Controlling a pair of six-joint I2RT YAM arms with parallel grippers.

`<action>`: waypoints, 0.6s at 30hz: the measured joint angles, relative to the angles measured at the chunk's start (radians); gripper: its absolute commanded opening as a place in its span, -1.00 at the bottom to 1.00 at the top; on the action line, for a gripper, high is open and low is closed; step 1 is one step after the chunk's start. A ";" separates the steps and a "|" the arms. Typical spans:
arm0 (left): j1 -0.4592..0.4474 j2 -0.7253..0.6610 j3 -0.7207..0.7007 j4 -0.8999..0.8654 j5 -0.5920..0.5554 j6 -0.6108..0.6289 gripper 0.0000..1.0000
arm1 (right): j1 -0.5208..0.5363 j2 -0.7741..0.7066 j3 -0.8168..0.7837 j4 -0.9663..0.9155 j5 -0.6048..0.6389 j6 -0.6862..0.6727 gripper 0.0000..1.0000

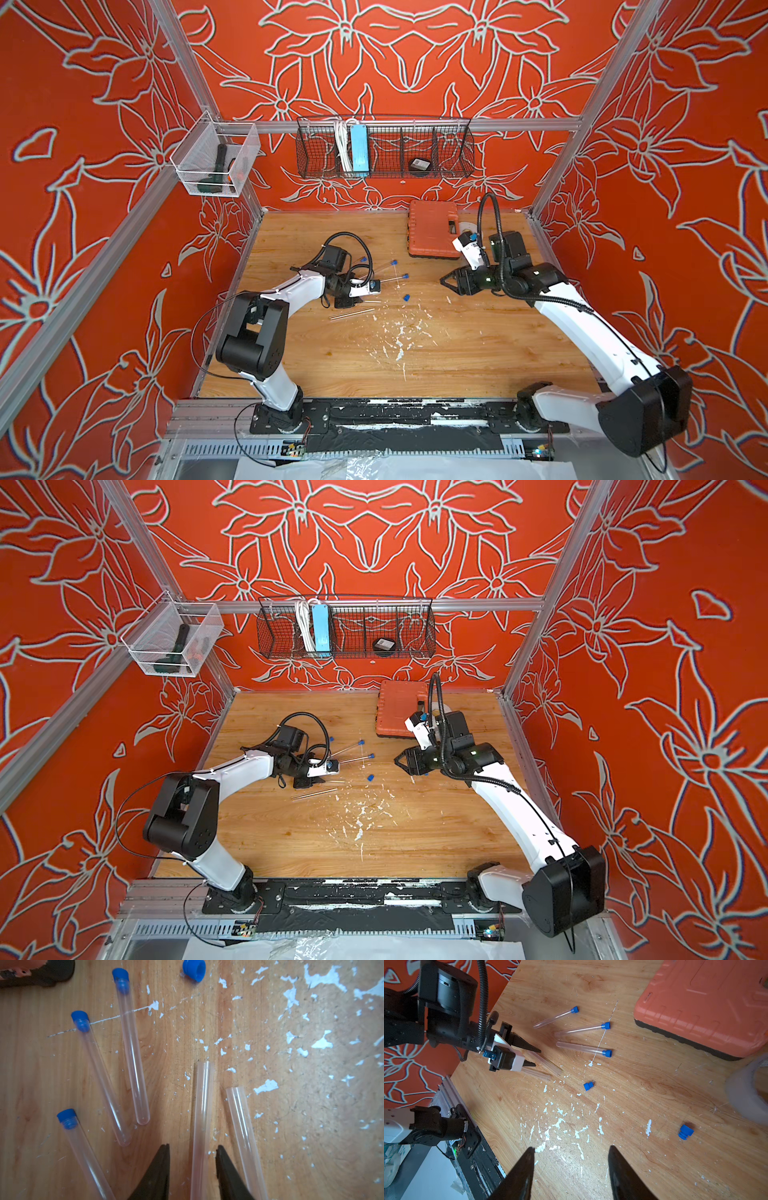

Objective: Insert stoppers into test tubes
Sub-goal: Place the test tube at the center of the board, then pick up the test tube at the center of the board.

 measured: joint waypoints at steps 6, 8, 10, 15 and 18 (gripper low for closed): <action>0.000 0.038 0.004 0.000 -0.017 -0.001 -0.39 | 0.000 0.000 0.000 -0.005 0.001 -0.014 0.14; 0.000 0.056 0.010 -0.001 -0.024 -0.002 -0.41 | 0.000 0.003 0.000 -0.010 0.002 -0.023 0.14; 0.000 0.070 0.014 -0.001 -0.029 -0.003 -0.44 | 0.000 0.011 0.000 -0.013 0.002 -0.029 0.14; 0.000 0.103 0.034 -0.003 -0.032 -0.006 -0.49 | 0.000 0.029 0.000 -0.014 0.002 -0.043 0.14; 0.000 0.117 0.040 -0.003 -0.030 -0.007 -0.51 | 0.000 0.029 0.001 -0.017 0.003 -0.047 0.14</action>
